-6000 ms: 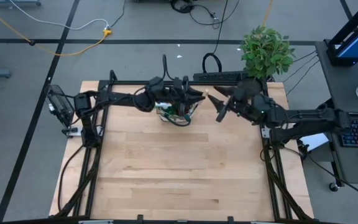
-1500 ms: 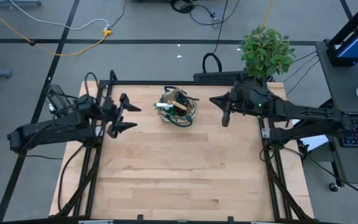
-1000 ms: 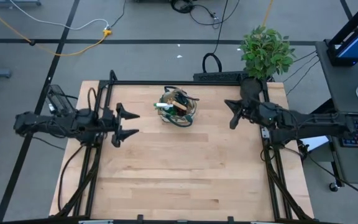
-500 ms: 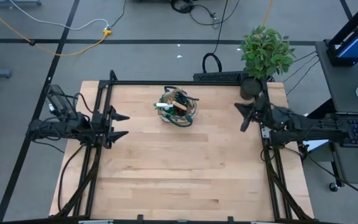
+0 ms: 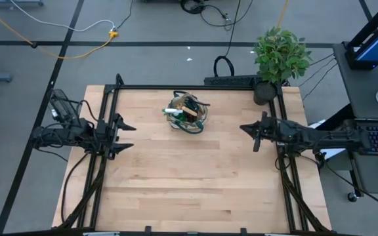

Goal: Pick & Place Garden tools in Gardening bag
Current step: Return to Home Position

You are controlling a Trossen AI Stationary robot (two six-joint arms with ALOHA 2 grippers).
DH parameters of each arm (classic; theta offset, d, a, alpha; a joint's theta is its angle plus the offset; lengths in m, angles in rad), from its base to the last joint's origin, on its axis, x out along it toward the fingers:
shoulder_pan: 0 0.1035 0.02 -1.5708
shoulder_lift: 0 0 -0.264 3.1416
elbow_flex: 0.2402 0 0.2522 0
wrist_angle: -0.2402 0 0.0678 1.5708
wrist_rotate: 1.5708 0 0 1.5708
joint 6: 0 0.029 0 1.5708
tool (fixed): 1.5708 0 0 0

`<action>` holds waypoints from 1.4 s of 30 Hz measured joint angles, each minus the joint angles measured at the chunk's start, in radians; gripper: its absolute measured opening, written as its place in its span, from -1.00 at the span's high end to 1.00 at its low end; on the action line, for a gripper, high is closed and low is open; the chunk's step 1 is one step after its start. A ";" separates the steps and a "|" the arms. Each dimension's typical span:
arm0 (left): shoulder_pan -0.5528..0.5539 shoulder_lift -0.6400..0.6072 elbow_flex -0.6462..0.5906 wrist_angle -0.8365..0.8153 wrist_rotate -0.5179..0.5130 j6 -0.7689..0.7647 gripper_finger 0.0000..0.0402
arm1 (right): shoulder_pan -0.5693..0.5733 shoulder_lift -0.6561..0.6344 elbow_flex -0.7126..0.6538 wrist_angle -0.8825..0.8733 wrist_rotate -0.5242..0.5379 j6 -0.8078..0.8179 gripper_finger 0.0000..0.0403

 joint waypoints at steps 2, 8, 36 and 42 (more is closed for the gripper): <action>0.000 0.000 0.000 0.001 0.000 0.004 -0.54 | 0.000 -0.019 -0.006 0.002 0.001 -0.002 1.00; 0.000 0.000 0.000 -0.003 -0.007 0.036 -0.55 | 0.000 -0.068 -0.035 0.001 -0.003 -0.003 1.00; 0.000 0.010 0.000 -0.028 -0.112 -0.069 -0.54 | 0.000 -0.099 -0.076 0.002 -0.079 -0.011 1.00; 0.000 0.010 0.000 -0.028 -0.112 -0.068 -0.54 | 0.000 -0.099 -0.076 0.002 -0.079 -0.011 1.00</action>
